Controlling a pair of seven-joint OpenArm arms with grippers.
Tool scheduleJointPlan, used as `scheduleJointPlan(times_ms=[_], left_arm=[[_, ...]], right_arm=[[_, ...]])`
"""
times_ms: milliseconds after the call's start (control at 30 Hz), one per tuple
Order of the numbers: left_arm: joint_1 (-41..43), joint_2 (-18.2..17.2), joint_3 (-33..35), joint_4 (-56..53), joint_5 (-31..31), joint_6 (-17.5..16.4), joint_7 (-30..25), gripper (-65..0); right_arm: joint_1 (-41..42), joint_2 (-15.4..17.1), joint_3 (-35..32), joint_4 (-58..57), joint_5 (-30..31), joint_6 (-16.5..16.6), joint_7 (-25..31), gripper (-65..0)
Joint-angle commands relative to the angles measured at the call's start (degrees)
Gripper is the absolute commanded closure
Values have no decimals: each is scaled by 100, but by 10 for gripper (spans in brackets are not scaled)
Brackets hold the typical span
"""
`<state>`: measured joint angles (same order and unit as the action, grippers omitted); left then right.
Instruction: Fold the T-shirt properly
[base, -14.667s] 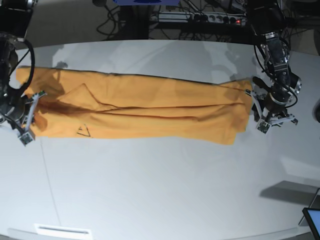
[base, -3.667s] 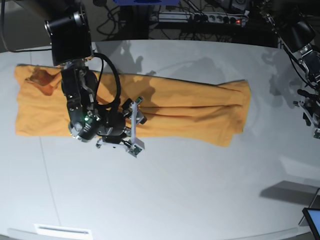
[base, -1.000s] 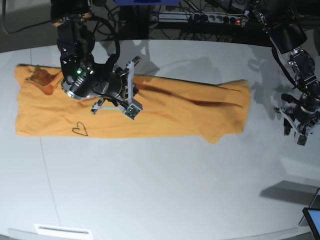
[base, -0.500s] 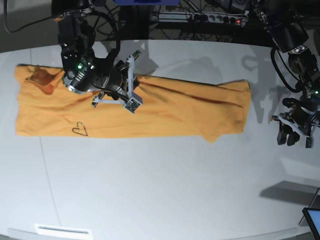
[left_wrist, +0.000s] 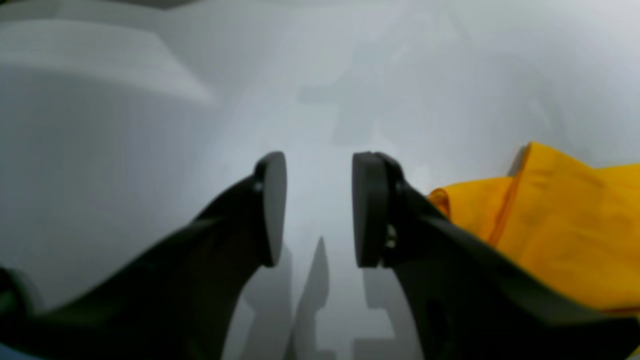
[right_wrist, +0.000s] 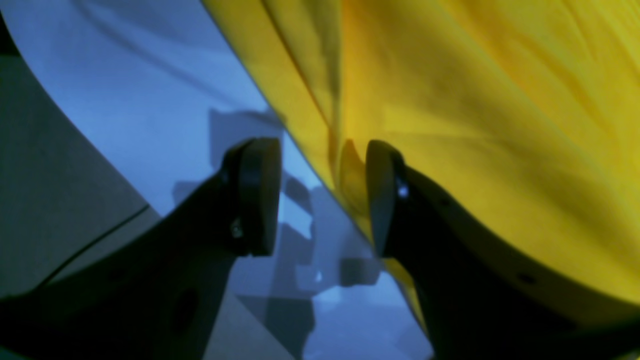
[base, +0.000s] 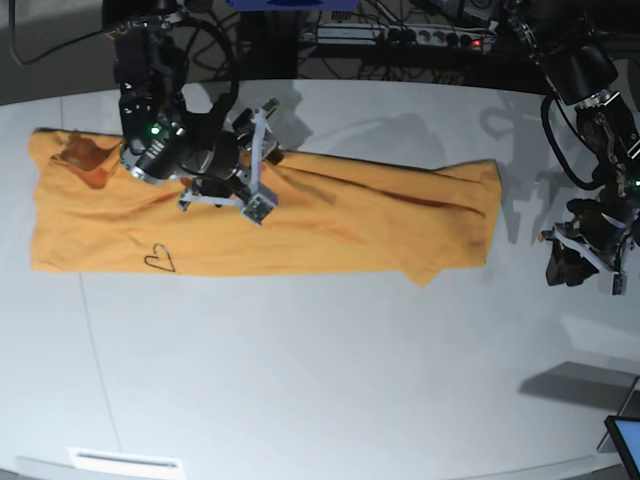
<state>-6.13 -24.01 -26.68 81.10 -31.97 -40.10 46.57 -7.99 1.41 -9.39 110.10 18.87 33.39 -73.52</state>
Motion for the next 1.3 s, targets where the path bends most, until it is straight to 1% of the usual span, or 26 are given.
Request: scheduleJointPlan(times_ms=[0,100,200,267,367,467,567,667,833,1033,1133,1267], left_arm=[[-130,-126,0,202,-122,10,-177,-223],[-350,-241,334,255,45,10,-169,-223],[-780,-311,835,44,608,10,-63,-223],[-1185,-285,1134,-202,1091,10,376,-223],[-1659,-144,1265,-651,1627,10,939,-223],[-1879,-118,1283,-985,1926,10,1387,-223],[-1932,-118,1336,-1090,1988,10,1932,-223],[-1941,-118,1336,-1081,1944,10,2187,-223],[-2134,-91,1345,-1301,1944,10,2240,-223],[-2908,181,1371,-2655,2032,10,2223,-223],[-3224,339,1380,-3165,2216,10,2205,-223],[-3365,542,1740,-3086,2709,10,2117,-223]], right_arm=[[100,-5,82,141,51,-2,182,-270],[170,13,187,141,51,-2,191,-270],[179,13,205,141,51,-2,191,-270],[170,13,196,141,51,-2,200,-270],[162,13,205,141,51,-2,200,-270],[153,13,213,141,42,-2,200,-270],[144,13,213,141,42,-2,200,-270],[144,13,205,132,42,-2,200,-270],[144,13,187,132,60,-2,191,-270],[126,13,178,132,60,-2,191,-270],[38,13,178,141,60,-2,191,-270],[3,13,205,141,60,-2,191,-270]])
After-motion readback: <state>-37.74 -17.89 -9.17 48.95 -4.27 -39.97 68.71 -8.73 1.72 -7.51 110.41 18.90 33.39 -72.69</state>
